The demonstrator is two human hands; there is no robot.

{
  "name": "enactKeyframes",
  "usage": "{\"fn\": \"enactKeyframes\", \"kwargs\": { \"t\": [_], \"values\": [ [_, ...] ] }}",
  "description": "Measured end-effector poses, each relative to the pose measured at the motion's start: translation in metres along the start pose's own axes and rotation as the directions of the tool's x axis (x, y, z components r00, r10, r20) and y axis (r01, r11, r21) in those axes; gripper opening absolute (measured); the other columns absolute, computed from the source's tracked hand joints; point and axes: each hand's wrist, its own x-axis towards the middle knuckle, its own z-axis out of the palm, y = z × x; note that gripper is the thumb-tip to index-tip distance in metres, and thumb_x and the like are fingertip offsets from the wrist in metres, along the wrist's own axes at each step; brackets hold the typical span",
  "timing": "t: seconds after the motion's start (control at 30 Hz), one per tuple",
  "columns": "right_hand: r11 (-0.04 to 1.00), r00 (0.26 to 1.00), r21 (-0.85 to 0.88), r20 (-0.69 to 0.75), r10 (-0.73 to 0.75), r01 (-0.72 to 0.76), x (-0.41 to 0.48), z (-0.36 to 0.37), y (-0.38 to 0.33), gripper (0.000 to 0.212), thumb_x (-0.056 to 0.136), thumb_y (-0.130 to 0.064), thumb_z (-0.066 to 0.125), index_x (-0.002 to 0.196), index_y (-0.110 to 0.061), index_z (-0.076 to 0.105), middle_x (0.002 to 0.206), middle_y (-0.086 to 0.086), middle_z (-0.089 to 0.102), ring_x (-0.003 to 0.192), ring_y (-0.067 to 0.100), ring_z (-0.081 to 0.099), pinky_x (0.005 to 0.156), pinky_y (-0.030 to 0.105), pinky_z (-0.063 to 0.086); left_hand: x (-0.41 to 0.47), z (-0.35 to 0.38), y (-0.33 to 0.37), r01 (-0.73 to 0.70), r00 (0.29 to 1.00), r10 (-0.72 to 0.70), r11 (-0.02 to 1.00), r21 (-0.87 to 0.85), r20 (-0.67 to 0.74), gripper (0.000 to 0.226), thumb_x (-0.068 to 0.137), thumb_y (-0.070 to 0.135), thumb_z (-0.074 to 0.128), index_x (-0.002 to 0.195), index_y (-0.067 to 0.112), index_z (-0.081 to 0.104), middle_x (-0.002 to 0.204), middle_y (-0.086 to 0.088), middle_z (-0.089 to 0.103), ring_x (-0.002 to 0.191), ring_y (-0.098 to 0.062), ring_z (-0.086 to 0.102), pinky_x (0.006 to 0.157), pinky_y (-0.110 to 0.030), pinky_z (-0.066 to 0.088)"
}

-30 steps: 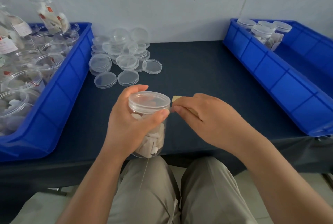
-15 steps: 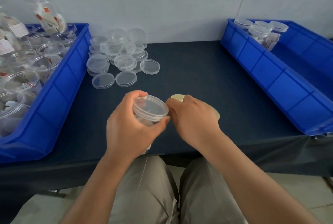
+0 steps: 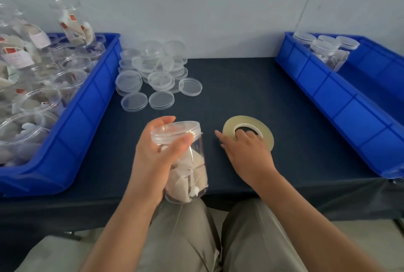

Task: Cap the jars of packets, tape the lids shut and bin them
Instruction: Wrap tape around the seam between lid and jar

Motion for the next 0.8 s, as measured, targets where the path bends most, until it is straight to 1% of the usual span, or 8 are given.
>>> {"fn": "enactKeyframes", "kwargs": {
  "t": [0.1,0.17,0.27,0.33,0.4,0.47,0.63,0.8],
  "values": [
    [0.998,0.999,-0.048,-0.023,-0.043,0.041,0.002,0.001,-0.006,0.064,0.114,-0.048,0.028,0.169,-0.036,-0.003,0.118,0.002,0.063,0.102,0.027,0.058,0.091,0.042,0.05,0.0,-0.001,-0.002,0.004,1.0,-0.004,1.0,0.017,0.017,0.058,0.062,0.061,0.084,0.117,0.049,0.069,0.113,0.019,0.074,0.1,-0.003,0.073,0.072,-0.016,0.056],
    [0.994,0.998,-0.093,0.025,-0.052,0.054,0.005,-0.004,-0.005,0.069,0.112,-0.055,0.027,0.169,-0.033,-0.004,0.125,0.002,0.064,0.111,0.028,0.059,0.097,0.042,0.049,-0.001,-0.002,-0.002,0.008,1.0,-0.008,1.0,0.021,0.028,0.061,0.061,0.061,0.083,0.119,0.047,0.068,0.115,0.02,0.073,0.102,-0.004,0.073,0.074,-0.017,0.057],
    [0.994,0.992,-0.109,0.127,-0.003,0.017,0.004,-0.024,-0.002,0.081,0.102,-0.076,0.027,0.169,-0.033,0.012,0.146,0.004,0.055,0.132,0.029,0.053,0.109,0.042,0.043,-0.001,-0.004,-0.001,0.016,0.999,-0.017,1.0,0.017,0.051,0.064,0.062,0.062,0.082,0.121,0.048,0.066,0.116,0.021,0.073,0.104,-0.003,0.073,0.075,-0.017,0.057],
    [0.984,0.996,0.174,0.084,0.023,-0.037,0.001,-0.045,-0.001,0.086,0.094,-0.084,0.029,0.163,-0.033,0.035,0.15,-0.002,0.054,0.138,0.023,0.05,0.112,0.038,0.041,0.0,-0.005,0.0,0.024,0.998,-0.025,1.0,0.013,0.061,0.068,0.062,0.064,0.082,0.125,0.047,0.065,0.117,0.021,0.072,0.106,-0.003,0.072,0.075,-0.018,0.058],
    [0.788,1.0,0.615,-0.014,0.023,-0.01,-0.007,-0.067,-0.006,0.078,0.091,-0.086,0.034,0.148,-0.036,0.055,0.141,-0.014,0.059,0.132,0.005,0.053,0.107,0.023,0.042,-0.001,-0.005,-0.001,0.056,0.995,-0.056,0.998,-0.003,0.079,0.07,0.062,0.065,0.081,0.128,0.047,0.065,0.118,0.019,0.073,0.108,-0.007,0.073,0.076,-0.025,0.06],
    [0.515,0.996,0.854,-0.09,0.0,0.077,-0.017,-0.087,-0.015,0.062,0.091,-0.08,0.041,0.138,-0.044,0.06,0.129,-0.022,0.063,0.122,-0.002,0.059,0.095,0.01,0.045,-0.003,-0.003,-0.002,0.094,0.99,-0.09,0.995,-0.04,0.105,0.067,0.064,0.064,0.082,0.127,0.047,0.066,0.119,0.013,0.075,0.108,-0.014,0.074,0.083,-0.033,0.061],
    [0.413,0.992,0.906,-0.049,-0.115,0.093,-0.03,-0.104,-0.031,0.059,0.093,-0.072,0.061,0.139,-0.035,0.062,0.128,-0.02,0.066,0.121,0.001,0.063,0.1,0.021,0.054,-0.006,0.0,0.001,0.143,0.976,-0.119,0.983,-0.119,0.184,0.073,0.065,0.065,0.088,0.13,0.038,0.068,0.121,-0.004,0.077,0.108,-0.024,0.076,0.085,-0.036,0.063],
    [0.028,0.98,1.0,0.011,-0.196,-0.005,-0.033,-0.096,-0.033,0.036,0.101,-0.032,0.069,0.133,-0.017,0.066,0.123,-0.002,0.075,0.117,0.018,0.071,0.099,0.031,0.056,-0.008,-0.001,0.002,0.151,0.953,-0.112,0.981,-0.12,0.281,0.092,0.06,0.072,0.092,0.137,0.03,0.065,0.127,-0.011,0.074,0.112,-0.029,0.072,0.097,-0.048,0.056]
  ]
}}
